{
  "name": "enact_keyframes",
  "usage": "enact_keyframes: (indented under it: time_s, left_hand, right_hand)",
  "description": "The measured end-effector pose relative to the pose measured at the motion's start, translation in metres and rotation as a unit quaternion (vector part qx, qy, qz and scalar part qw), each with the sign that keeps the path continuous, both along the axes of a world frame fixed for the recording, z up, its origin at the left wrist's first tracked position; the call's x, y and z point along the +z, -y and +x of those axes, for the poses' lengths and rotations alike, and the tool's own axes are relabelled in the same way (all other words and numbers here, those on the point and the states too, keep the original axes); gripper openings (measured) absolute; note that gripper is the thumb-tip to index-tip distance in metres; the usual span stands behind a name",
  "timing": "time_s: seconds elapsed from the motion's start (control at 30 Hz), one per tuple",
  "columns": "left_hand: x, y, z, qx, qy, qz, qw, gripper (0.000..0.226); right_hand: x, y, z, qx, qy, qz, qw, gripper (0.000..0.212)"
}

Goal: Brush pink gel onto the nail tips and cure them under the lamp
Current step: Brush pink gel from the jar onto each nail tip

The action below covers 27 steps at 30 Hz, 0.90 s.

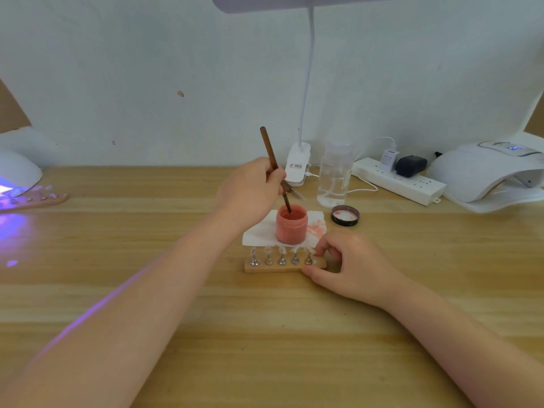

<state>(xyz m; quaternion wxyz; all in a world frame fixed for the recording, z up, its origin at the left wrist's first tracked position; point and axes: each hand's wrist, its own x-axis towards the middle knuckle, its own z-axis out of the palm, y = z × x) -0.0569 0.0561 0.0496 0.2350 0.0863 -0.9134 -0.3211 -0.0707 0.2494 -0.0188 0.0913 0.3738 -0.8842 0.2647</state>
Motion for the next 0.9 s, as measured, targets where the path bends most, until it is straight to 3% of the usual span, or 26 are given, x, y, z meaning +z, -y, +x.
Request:
enact_keyframes:
  time_s: [0.17,0.33,0.6,0.77,0.9]
  left_hand:
    - [-0.008,-0.006,0.000,-0.005,0.041,-0.049,0.998,0.023]
    - [-0.008,-0.005,-0.001,-0.007,0.033,-0.039,0.999,0.022]
    - [0.005,0.013,-0.003,0.053,-0.062,0.131,0.988,0.021]
    - [0.002,0.019,0.003,0.055,-0.063,0.234,0.969,0.023]
    - [0.002,0.020,0.004,0.053,-0.057,0.261,0.962,0.022]
  right_hand:
    - [0.001,0.002,0.002,0.006,-0.006,0.004,1.000,0.030]
    - [0.001,0.001,0.003,0.007,-0.007,0.001,1.000,0.031]
    - [0.001,0.000,0.002,0.002,-0.005,-0.008,1.000,0.028]
    - [0.001,-0.004,-0.001,-0.013,-0.004,-0.014,1.000,0.027]
    - [0.000,-0.003,-0.001,-0.016,-0.010,-0.007,1.000,0.029]
